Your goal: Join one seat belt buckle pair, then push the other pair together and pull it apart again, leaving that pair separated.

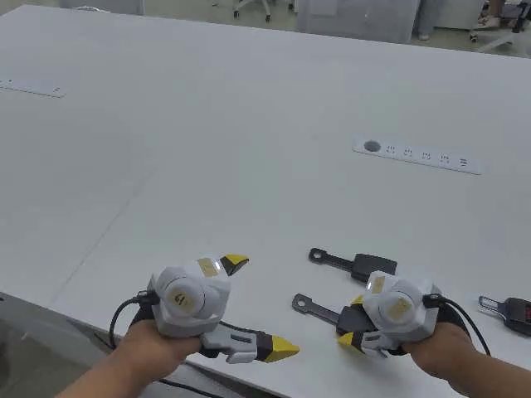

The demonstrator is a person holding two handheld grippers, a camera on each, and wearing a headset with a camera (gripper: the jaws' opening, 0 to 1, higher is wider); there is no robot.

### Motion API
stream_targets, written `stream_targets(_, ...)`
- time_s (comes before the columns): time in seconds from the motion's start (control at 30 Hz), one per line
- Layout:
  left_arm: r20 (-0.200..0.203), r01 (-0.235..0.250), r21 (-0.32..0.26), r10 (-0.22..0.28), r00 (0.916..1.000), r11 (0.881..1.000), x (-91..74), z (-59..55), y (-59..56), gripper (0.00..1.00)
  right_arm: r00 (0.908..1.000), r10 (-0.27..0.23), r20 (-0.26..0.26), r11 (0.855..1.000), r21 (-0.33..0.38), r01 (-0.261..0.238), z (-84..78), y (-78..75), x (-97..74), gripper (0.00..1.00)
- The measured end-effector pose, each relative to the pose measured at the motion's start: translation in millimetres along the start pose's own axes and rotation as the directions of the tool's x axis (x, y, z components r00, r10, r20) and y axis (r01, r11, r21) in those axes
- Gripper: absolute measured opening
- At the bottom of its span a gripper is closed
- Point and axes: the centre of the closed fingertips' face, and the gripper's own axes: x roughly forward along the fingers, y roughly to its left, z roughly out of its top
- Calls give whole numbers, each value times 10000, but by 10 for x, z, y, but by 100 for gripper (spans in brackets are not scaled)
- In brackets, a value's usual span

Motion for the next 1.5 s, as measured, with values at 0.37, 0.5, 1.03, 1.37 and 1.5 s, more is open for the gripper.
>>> stream_targets(0.37,-10,40,-31,-40,10000,10000,-47,-7,-4,100,9992,401,81,9986,-350,-398,97,78,106,93)
stream_targets(0.5,-16,81,-46,-81,10000,10000,-51,-7,-36,100,9986,521,-42,9979,-374,-522,60,130,110,93)
stream_targets(1.03,31,14,-154,-14,10000,9999,-78,-32,-47,100,9956,899,-270,9953,-334,-907,-17,249,163,93)
stream_targets(1.37,25,-12,-190,12,10000,9998,-88,-67,-25,100,9941,1036,-330,9937,-389,-1048,-24,282,189,92)
stream_targets(1.5,1,15,-136,-15,10000,9999,-90,-65,-40,100,9938,1048,-374,9933,-440,-1064,-28,278,188,92)
